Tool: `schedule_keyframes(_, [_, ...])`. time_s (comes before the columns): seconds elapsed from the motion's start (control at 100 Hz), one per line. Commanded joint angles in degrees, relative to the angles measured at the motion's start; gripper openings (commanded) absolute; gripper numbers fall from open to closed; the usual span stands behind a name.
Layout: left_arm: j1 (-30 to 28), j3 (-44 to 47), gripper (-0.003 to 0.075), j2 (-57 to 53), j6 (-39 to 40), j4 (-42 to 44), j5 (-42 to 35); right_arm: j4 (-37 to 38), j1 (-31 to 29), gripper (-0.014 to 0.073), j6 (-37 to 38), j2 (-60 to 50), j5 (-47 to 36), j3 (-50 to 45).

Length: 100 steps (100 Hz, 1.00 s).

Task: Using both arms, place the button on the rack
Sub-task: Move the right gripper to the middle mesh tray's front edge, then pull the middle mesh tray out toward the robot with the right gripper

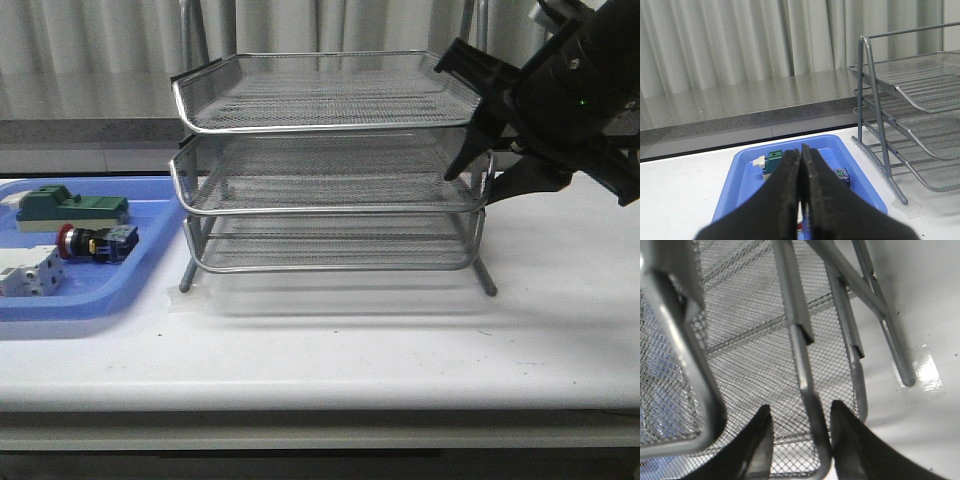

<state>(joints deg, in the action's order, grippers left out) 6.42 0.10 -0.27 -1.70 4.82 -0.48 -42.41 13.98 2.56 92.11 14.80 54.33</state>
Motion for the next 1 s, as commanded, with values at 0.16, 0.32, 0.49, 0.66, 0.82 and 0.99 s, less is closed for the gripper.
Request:
schedule_keyframes(0.16, [-0.18, 2.72, -0.002, -1.88, 0.56, -0.56, -4.32, -0.99, 0.09, 0.0088, -0.89, -2.08, -0.41, 1.78])
schedule_keyframes(0.32, [-0.18, 2.72, -0.002, -1.88, 0.56, -0.56, -4.32, -0.94, 0.09, -0.0037, -0.89, -2.02, 0.45, 1.4])
schedule_keyframes(0.49, [-0.18, 2.72, -0.002, -1.88, 0.56, -0.56, -4.32, -0.58, 0.09, -0.007, -1.16, -2.02, 2.51, 1.4])
schedule_keyframes(0.66, [-0.18, 2.72, -0.002, -1.88, 0.56, -0.56, -4.32, 1.94, 0.09, -0.007, -1.98, -2.28, 5.88, 1.4])
schedule_keyframes(0.82, [-0.18, 2.72, -0.002, -1.88, 0.56, -0.56, -4.32, 5.01, 0.09, -0.0069, -1.97, -3.8, 8.36, 0.76])
schedule_keyframes(0.99, [-0.18, 2.72, -0.002, -1.88, 0.56, -0.56, -4.32, 5.56, 0.09, -0.0069, -1.97, -7.47, 8.43, -3.23])
